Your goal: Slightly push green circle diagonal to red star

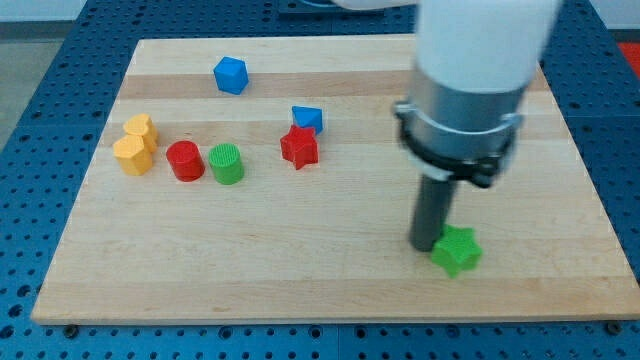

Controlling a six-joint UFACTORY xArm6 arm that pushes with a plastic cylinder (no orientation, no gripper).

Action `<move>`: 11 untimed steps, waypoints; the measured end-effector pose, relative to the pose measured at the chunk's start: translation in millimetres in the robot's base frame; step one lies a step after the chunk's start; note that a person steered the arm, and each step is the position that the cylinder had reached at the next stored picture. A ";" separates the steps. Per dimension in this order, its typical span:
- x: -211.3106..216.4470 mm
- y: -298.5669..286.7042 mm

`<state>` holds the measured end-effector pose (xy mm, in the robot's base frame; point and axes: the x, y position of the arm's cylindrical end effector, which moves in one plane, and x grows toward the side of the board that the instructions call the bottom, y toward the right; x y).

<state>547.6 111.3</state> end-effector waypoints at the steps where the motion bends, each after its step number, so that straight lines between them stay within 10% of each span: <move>1: 0.0 47.1; 3: 0.0 73.8; 6: 16.8 -165.1; 8: -65.7 -289.5; 11: -133.1 -276.8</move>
